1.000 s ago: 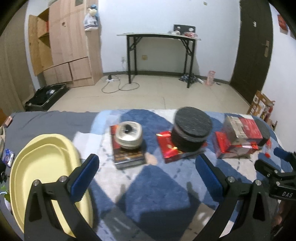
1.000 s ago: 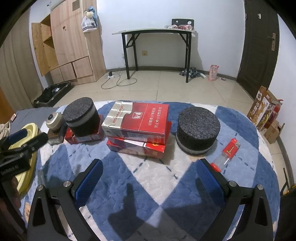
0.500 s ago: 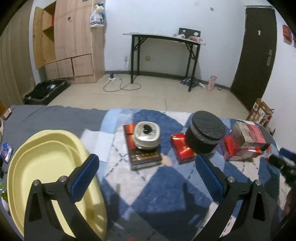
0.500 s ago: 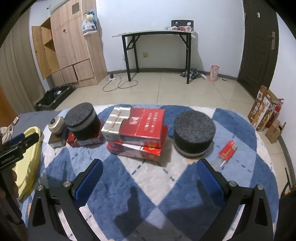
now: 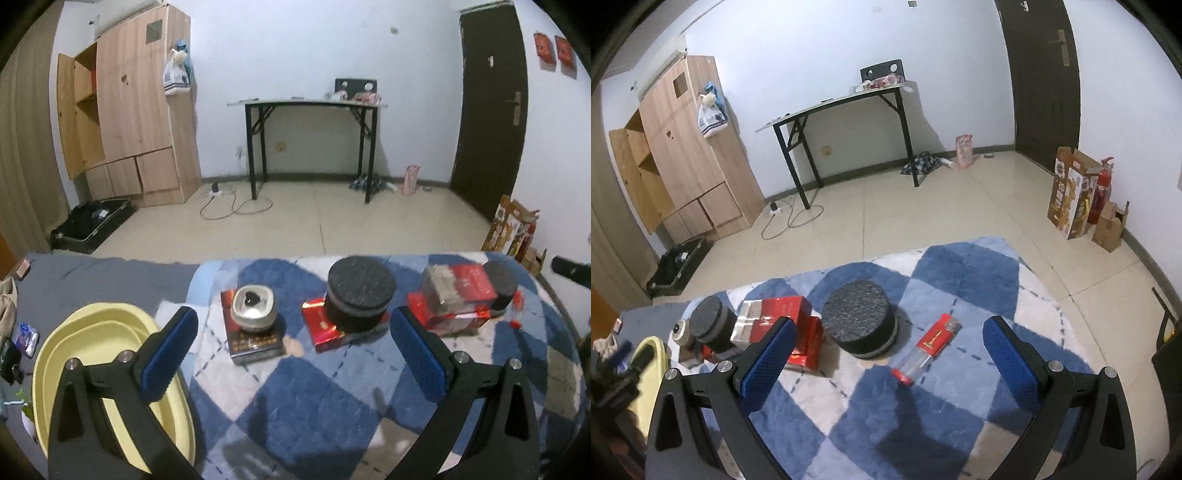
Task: Organize rigid objects
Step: 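Grasp the white round box with the left tool while the right tool grasps the red lighter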
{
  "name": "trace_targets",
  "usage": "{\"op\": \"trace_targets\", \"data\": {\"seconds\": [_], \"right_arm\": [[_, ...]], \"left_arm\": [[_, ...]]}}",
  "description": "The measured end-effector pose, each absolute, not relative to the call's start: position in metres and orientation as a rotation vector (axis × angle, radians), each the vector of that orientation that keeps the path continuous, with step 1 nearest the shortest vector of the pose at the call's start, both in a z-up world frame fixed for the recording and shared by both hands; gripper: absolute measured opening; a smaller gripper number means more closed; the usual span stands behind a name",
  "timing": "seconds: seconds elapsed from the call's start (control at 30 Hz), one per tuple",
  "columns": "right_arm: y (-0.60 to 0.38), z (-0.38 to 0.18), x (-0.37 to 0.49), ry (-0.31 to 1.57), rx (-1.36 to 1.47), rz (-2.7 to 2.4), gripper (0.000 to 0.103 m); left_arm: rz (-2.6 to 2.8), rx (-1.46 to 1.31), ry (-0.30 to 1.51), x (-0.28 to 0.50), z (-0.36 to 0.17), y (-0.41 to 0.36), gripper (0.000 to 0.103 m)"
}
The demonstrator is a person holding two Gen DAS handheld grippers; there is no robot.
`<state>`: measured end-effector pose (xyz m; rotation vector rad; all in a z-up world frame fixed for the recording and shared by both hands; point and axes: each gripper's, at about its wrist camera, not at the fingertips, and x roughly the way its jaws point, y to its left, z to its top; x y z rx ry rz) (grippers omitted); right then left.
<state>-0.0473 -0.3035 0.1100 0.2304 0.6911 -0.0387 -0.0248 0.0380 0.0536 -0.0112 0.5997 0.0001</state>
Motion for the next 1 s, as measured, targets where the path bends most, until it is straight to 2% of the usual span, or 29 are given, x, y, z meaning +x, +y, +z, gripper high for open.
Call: {"op": "trace_targets", "data": {"seconds": [0.17, 0.33, 0.53, 1.0], "right_arm": [[-0.314, 0.095, -0.032, 0.713, 0.202, -0.024, 0.103], [-0.343, 0.050, -0.003, 0.772, 0.114, 0.086, 0.103], [-0.353, 0.022, 0.013, 0.774, 0.121, 0.211, 0.103], [-0.312, 0.006, 0.037, 0.785, -0.176, 0.216, 0.103]], "left_arm": [[-0.007, -0.035, 0.647, -0.012, 0.040, 0.043, 0.103], [0.002, 0.018, 0.684, -0.007, 0.025, 0.042, 0.103], [-0.022, 0.002, 0.705, -0.005, 0.019, 0.040, 0.103], [-0.025, 0.059, 0.758, 0.015, 0.019, 0.052, 0.103]]}}
